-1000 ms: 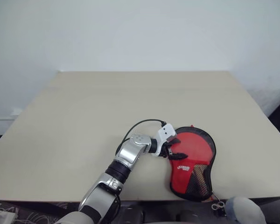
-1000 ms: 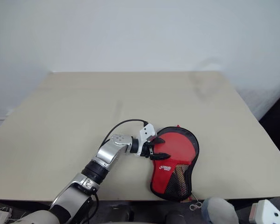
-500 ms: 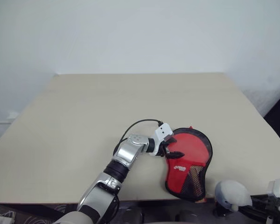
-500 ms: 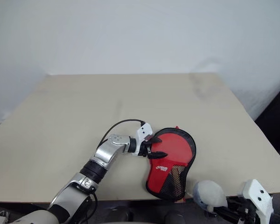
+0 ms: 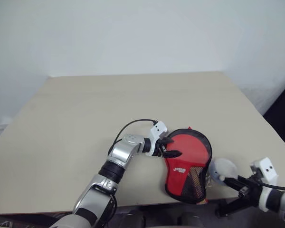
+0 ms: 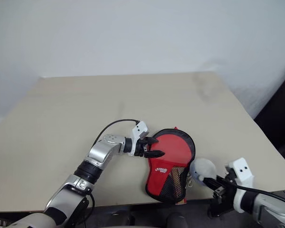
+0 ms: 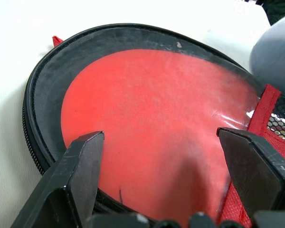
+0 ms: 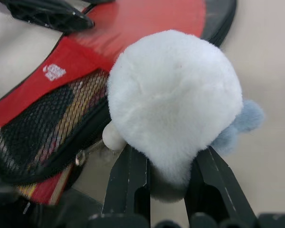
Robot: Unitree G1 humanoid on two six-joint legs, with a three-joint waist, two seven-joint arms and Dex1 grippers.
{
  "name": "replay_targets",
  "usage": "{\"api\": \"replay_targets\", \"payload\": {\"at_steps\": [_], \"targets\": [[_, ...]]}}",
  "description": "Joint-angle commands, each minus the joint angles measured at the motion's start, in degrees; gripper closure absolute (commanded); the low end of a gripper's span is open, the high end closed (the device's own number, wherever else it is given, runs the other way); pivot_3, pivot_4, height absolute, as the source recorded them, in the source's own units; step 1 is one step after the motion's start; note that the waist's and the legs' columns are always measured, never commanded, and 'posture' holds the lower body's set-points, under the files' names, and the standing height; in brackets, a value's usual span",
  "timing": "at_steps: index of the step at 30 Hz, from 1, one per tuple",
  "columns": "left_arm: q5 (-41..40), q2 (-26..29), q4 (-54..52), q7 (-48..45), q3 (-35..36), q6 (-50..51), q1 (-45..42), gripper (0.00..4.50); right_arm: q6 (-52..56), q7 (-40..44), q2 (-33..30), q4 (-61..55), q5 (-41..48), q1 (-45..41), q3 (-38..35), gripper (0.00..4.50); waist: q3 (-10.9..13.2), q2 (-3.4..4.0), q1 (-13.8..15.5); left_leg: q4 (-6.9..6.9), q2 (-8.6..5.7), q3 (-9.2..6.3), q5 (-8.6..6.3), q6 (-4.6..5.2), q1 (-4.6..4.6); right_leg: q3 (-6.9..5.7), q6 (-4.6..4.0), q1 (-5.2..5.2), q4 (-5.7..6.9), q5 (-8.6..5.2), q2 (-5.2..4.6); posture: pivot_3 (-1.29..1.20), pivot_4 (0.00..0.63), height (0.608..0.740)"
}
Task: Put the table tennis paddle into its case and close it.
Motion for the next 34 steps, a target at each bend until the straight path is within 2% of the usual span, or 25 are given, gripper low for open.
{"api": "replay_targets", "payload": {"at_steps": [1, 6, 10, 13, 20, 24, 29, 34], "targets": [[-0.45, 0.86, -1.49, 0.27, 0.22, 0.94, 0.39, 0.46, 0.74, -2.91, 0.40, 1.11, -0.93, -2.52, 0.48, 2.71, 0.01, 0.01, 0.01, 0.03, 0.00, 0.00, 0.00, -0.01, 0.00, 0.00, 0.00, 0.01, 0.01, 0.00, 0.00, 0.00, 0.000, 0.740], [-0.93, 1.34, -1.52, 0.50, 0.93, 1.11, 0.38, 0.46, -1.29, -1.47, 1.46, 1.80, 1.89, -4.19, -2.58, 1.05, 0.08, 0.01, -0.25, 0.13, 0.00, 0.01, 0.02, -0.03, 0.02, 0.01, 0.00, -0.01, 0.18, -0.01, 0.01, 0.00, 0.000, 0.740], [-1.44, 2.22, -2.64, 0.26, 1.48, 0.98, 1.04, 0.46, -5.76, -2.55, 5.25, 2.70, 4.77, -5.12, -9.71, 1.05, 0.15, 0.05, -0.24, 0.24, 0.01, 0.00, 0.03, -0.05, 0.02, 0.02, 0.00, -0.08, 0.39, -0.02, 0.06, 0.00, 0.000, 0.740], [-1.79, 2.89, -2.65, 0.39, 2.37, -0.03, 0.87, 0.46, -5.93, -3.10, 5.76, 2.19, 6.60, -5.88, -11.58, 1.05, 0.22, 0.14, -0.25, 0.30, 0.02, 0.01, 0.04, -0.07, 0.02, 0.04, -0.01, -0.09, 0.44, -0.02, 0.06, 0.00, 0.000, 0.740], [-7.69, 5.02, -4.43, 0.95, 10.01, 4.13, -2.85, 0.46, -10.60, -3.24, 8.04, 4.05, 8.79, -13.65, -9.87, 1.05, 0.62, 0.24, -0.30, 0.32, 0.04, 0.01, 0.08, -0.11, -0.13, 0.08, -0.01, -0.28, 0.53, -0.01, 0.11, 0.00, 0.000, 0.740], [-6.82, 10.42, -9.12, 0.79, 11.08, 3.20, -2.50, 0.46, -10.68, -2.30, 9.47, 8.05, 11.64, -21.06, -7.02, 1.05, 0.65, 0.23, -0.36, 0.16, 0.10, 0.02, 0.11, -0.14, -0.17, 0.14, -0.08, -0.41, 0.52, 0.05, 0.19, 0.00, 0.000, 0.740], [-10.89, 17.34, -19.52, 0.37, 14.99, 8.79, -0.44, 0.46, -12.06, -0.36, 8.82, 14.23, 11.49, -28.52, -4.59, 1.05, 0.68, 0.26, -0.20, -0.16, 0.10, 0.05, 0.22, -0.27, -0.24, 0.27, -0.20, -0.63, 0.51, 0.12, 0.23, 0.00, 0.000, 0.740], [-14.78, 24.99, -27.59, 0.65, 20.36, 14.28, 7.11, 0.46, -14.33, 2.04, 9.08, 19.76, 11.52, -34.85, -3.65, 1.05, 0.80, 0.46, -0.73, -0.30, 0.15, 0.17, 0.23, -0.27, -0.19, 0.34, -0.23, -0.72, 0.52, 0.13, 0.24, 0.00, 0.000, 0.740]]}}
